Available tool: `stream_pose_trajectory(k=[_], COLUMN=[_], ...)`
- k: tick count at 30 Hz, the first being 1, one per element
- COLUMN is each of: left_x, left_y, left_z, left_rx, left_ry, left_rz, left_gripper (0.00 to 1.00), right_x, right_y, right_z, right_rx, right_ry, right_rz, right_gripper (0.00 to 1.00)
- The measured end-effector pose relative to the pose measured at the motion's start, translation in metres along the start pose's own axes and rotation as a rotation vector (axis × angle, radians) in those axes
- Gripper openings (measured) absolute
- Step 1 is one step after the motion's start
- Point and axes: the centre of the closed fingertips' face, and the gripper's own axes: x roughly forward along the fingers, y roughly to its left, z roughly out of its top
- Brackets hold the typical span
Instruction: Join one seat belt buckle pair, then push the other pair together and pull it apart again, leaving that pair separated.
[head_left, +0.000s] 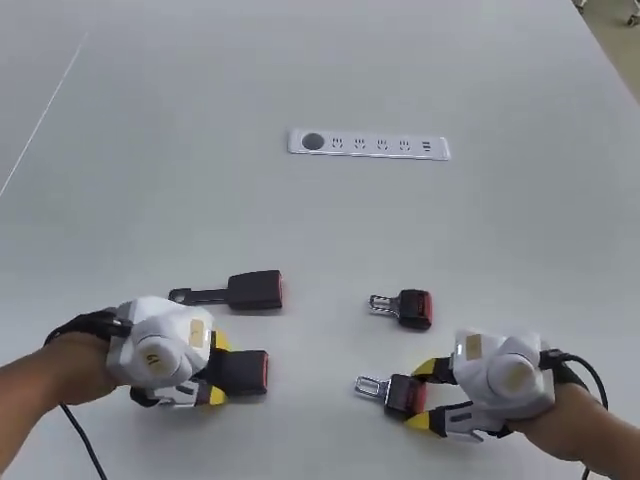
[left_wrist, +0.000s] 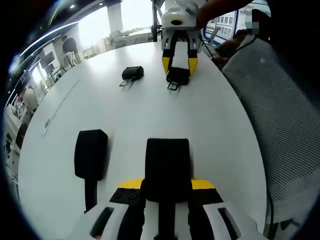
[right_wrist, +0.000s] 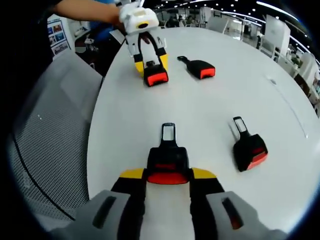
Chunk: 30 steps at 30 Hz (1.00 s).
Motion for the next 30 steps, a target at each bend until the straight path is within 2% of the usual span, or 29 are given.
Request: stream_pose_trajectory(k=[7,15,22,30], left_x=[0.002,0.003,0.004,0.004], left_y=[0.003,0.005,0.006,0.006], left_z=[0.0,-0.001,-0.003,-0.002], left_rx=[0.017,0.005,-0.003,-0.01], left_ry=[0.018,0.02,0.025,0.03], left_rz=[-0.015,-0.014,-0.013,-0.013], left_gripper=[0.34,0.34,0.34,0.34], right_x=[-0.002,0.001,0.008,0.021], right_y=[0.001,0.003,0.005,0.004], right_z=[-0.001,0.003,0.015,0.036], right_rx=[-0.075,-0.109,-0.138,-0.138], right_ry=[0.061,0.084,0.079,0.041], right_rz=[0.042,0.069,0.084,0.091], right_gripper=[0.33,0.33,0.33,0.33])
